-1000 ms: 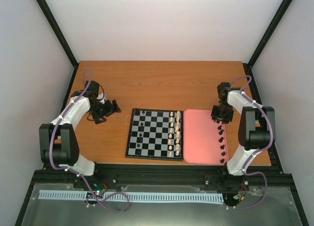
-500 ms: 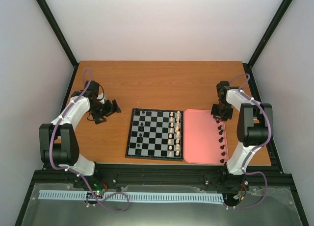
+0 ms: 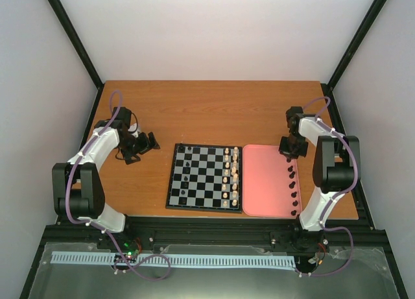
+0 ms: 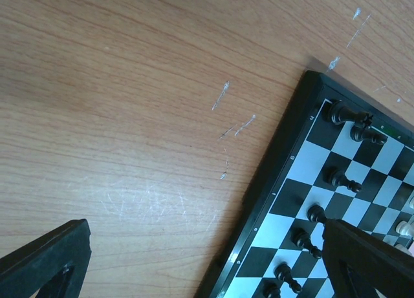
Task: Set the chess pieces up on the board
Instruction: Pick up the chess piece from the storage box, then place the chess piece on the chessboard.
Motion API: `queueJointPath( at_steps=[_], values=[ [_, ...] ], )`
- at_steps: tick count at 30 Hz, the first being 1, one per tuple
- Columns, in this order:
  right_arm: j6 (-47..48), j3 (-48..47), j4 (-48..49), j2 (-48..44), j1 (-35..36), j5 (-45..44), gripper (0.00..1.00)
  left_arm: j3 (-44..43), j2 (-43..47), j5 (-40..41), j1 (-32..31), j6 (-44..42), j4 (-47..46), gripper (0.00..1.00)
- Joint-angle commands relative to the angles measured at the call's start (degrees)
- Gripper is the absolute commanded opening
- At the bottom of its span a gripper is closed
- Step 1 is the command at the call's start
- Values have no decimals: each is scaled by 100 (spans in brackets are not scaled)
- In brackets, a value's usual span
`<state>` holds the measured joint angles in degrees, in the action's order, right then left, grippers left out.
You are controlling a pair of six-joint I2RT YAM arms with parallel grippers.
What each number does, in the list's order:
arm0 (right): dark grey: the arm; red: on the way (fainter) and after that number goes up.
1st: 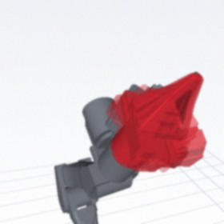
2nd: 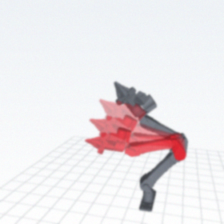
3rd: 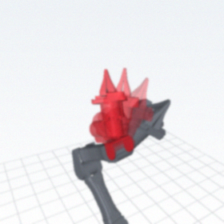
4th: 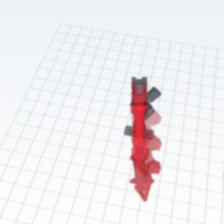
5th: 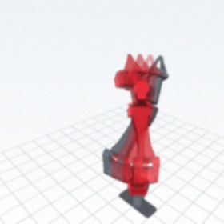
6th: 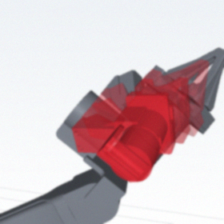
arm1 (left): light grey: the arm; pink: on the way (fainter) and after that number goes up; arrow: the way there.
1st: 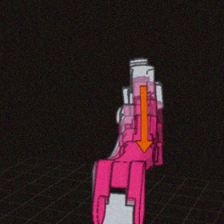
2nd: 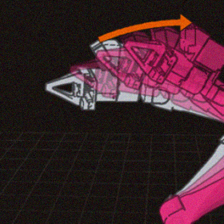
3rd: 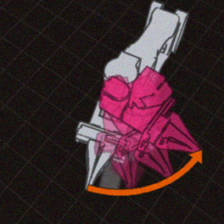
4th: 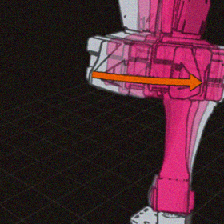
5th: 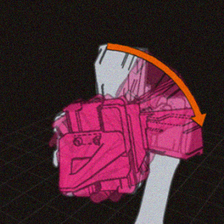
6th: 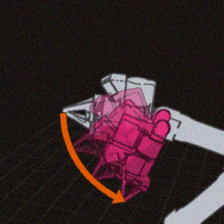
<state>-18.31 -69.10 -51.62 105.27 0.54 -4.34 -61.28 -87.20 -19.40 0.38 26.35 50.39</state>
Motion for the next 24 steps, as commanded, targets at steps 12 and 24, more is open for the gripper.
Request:
queueJointPath(
  at_steps=[12, 24],
  values=[
    [-757, -2422, -1129, -363, 2701, -11, 3, -63, 61, 103, 42, -21, -3, 100],
    [-538, -5654, -1453, 2120, 4850, 274, 3, -126, 194, 321, 48, 38, 126, 100]
  ],
)
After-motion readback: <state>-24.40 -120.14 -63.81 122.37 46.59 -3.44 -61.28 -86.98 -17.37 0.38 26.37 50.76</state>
